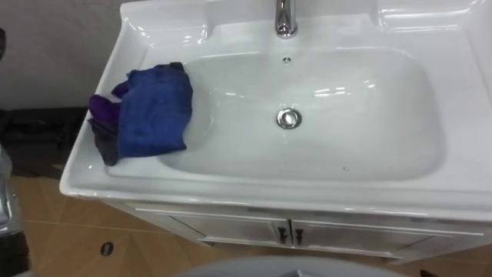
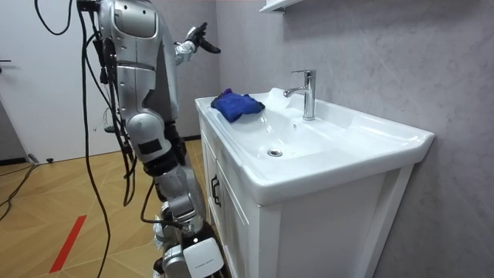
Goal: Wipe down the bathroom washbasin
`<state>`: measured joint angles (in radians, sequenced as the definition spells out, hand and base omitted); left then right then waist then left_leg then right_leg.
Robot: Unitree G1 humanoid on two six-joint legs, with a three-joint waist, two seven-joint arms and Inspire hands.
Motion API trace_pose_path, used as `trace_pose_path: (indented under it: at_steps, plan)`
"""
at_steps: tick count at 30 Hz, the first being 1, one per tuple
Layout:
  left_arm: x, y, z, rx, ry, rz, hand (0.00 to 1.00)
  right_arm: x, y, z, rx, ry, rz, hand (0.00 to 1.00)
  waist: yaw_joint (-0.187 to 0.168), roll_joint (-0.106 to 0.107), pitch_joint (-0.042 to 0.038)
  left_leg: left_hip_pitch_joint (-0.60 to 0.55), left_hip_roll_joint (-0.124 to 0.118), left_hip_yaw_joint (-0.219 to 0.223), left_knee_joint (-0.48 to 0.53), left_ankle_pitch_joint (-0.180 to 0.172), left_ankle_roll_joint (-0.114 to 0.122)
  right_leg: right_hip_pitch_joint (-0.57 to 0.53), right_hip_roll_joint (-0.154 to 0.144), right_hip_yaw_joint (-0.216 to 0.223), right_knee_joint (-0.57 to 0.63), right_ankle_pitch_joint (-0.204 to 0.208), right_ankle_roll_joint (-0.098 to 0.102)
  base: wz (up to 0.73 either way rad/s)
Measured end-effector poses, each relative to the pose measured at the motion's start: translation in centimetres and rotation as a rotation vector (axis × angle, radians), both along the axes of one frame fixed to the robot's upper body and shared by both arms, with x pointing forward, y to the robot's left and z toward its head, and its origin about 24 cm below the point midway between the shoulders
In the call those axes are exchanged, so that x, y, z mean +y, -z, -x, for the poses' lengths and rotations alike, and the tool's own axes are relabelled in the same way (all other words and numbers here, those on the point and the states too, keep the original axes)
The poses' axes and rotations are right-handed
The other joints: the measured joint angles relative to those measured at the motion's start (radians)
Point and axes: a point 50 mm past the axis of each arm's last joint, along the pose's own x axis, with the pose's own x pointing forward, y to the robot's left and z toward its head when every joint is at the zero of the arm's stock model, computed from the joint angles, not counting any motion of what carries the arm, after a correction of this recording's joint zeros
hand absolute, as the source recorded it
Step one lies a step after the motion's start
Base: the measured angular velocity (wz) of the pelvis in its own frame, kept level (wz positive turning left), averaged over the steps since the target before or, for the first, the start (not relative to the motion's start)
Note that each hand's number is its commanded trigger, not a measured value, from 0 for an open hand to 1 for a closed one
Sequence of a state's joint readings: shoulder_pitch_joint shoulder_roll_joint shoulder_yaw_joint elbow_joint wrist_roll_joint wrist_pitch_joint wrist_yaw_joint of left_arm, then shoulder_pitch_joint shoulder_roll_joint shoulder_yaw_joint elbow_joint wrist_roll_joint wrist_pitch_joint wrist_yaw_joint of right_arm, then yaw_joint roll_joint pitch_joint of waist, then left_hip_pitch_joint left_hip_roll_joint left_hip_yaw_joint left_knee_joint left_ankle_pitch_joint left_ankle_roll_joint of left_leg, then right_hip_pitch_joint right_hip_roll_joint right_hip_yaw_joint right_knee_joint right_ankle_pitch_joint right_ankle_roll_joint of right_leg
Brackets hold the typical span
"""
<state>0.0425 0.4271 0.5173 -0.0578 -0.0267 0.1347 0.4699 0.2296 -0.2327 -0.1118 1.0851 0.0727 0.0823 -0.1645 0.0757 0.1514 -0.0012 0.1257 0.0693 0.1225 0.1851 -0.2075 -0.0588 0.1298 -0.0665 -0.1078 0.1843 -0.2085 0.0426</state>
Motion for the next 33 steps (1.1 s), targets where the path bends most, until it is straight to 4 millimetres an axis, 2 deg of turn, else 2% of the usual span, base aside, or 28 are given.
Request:
trace_pose_path:
  at_steps: [3,6,9,10,15,17,19,21,25,26,27,29,33]
  plan:
    - [1.4,0.9,0.9,0.015,-0.094,0.024,0.00,-0.2,-0.1,0.0,0.000,0.001,0.016,0.00,0.016,0.007,0.0020,-0.001,-0.002,-0.012,-0.001,0.000,0.000,0.004,-0.001,-0.007,0.000,-0.001,0.001,0.10]
    - [2.6,2.0,1.7,0.050,-0.178,0.050,0.00,-0.2,-0.1,-0.1,-0.004,-0.001,0.020,0.00,0.034,0.013,-0.0001,-0.013,-0.007,-0.032,0.004,0.000,0.000,0.003,-0.005,-0.024,0.002,-0.006,0.002,0.18]
    - [4.1,2.8,3.3,0.093,-0.253,0.044,0.00,-0.6,-0.3,0.3,0.011,-0.010,0.031,0.00,0.067,0.021,-0.0061,-0.014,-0.012,-0.046,0.003,0.000,0.000,0.008,-0.009,-0.039,0.000,-0.008,0.003,0.14]
    - [4.7,3.5,4.1,0.112,-0.298,0.060,0.00,-0.8,-0.3,0.4,0.015,-0.012,0.038,0.00,0.073,0.012,-0.0015,-0.014,-0.014,-0.053,0.002,0.000,0.001,0.012,-0.012,-0.049,0.000,-0.009,0.005,0.21]
    - [6.2,6.7,8.0,0.260,-0.414,0.110,0.00,-0.9,-0.3,1.5,0.057,-0.003,0.029,0.00,0.099,0.009,-0.0095,-0.034,-0.026,-0.101,0.006,0.002,0.003,0.018,-0.023,-0.097,0.001,-0.017,0.009,0.28]
    - [6.5,8.1,10.2,0.312,-0.465,0.153,0.00,-0.8,-0.3,1.8,0.085,0.006,0.020,0.00,0.115,-0.006,-0.0057,-0.041,-0.030,-0.115,0.014,0.002,0.004,0.020,-0.026,-0.112,0.003,-0.022,0.009,0.19]
    - [6.4,9.4,11.6,0.343,-0.499,0.189,0.00,-0.8,-0.2,2.0,0.096,0.010,0.015,0.00,0.122,-0.014,-0.0026,-0.052,-0.032,-0.130,0.019,0.002,0.004,0.020,-0.027,-0.128,0.003,-0.023,0.009,0.24]
    - [6.1,10.8,13.1,0.387,-0.539,0.223,0.00,-0.8,-0.2,2.1,0.103,0.010,0.013,0.00,0.126,-0.017,-0.0027,-0.071,-0.035,-0.143,0.032,0.002,0.004,0.014,-0.029,-0.143,0.004,-0.025,0.008,0.24]
    - [4.4,14.5,16.4,0.470,-0.625,0.317,0.00,-1.1,-0.3,2.4,0.123,0.014,0.005,0.00,0.143,-0.022,-0.0023,-0.083,-0.045,-0.163,0.038,0.007,0.008,0.009,-0.040,-0.165,0.010,-0.033,0.012,0.16]
    - [3.9,15.4,17.8,0.512,-0.649,0.341,0.00,-1.0,-0.2,2.4,0.125,0.013,-0.003,0.00,0.142,-0.030,-0.0045,-0.088,-0.048,-0.168,0.039,0.008,0.009,0.009,-0.041,-0.170,0.018,-0.035,0.014,0.10]
    - [3.6,15.8,18.4,0.530,-0.657,0.351,0.00,-1.0,-0.2,2.4,0.127,0.012,-0.008,0.00,0.143,-0.035,-0.0037,-0.089,-0.049,-0.172,0.040,0.008,0.009,0.007,-0.042,-0.170,0.022,-0.037,0.014,0.15]
    - [2.3,17.7,20.9,0.649,-0.676,0.377,0.00,-0.8,-0.1,2.8,0.152,-0.008,-0.026,0.00,0.147,-0.053,-0.0042,-0.098,-0.052,-0.181,0.049,0.008,0.010,0.004,-0.044,-0.176,0.024,-0.038,0.015,0.11]
    - [-0.2,20.7,24.2,0.869,-0.665,0.450,0.00,-0.6,0.0,2.8,0.162,-0.035,-0.053,0.00,0.142,-0.068,-0.0029,-0.100,-0.056,-0.191,0.050,0.008,0.010,0.008,-0.050,-0.195,0.027,-0.039,0.016,0.09]
